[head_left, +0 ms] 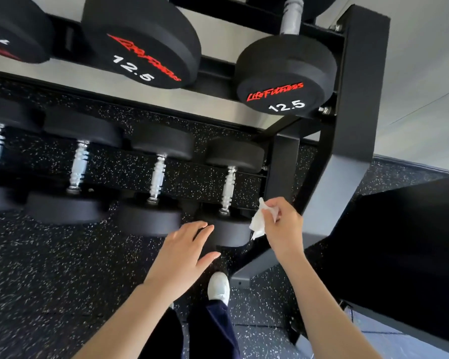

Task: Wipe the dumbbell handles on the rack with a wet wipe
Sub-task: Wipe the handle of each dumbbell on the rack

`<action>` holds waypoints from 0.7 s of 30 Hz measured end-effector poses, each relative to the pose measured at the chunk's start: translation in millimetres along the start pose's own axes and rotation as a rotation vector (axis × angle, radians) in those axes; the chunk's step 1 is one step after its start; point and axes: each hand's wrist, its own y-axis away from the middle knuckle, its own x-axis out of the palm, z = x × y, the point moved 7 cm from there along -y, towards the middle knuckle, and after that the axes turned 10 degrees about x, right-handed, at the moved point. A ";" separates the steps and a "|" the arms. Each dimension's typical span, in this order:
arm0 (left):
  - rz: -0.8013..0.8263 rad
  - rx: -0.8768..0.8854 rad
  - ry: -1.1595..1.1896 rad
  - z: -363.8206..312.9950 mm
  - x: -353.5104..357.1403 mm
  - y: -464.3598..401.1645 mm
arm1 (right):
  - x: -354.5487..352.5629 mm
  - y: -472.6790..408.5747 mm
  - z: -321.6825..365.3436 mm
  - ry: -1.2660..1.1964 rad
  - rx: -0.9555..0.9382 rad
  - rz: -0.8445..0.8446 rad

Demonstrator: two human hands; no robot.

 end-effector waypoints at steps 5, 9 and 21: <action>0.029 -0.035 -0.024 8.7 46.7 -16.6 | 29.7 -24.3 -30.2 -0.008 0.010 -0.031; 0.042 -0.095 -0.041 17.5 81.4 -37.6 | 54.9 -55.8 -43.2 -0.032 -0.014 -0.049; -0.120 -0.139 0.024 47.1 126.6 -62.5 | 138.6 -142.4 -34.7 -0.243 0.096 -0.159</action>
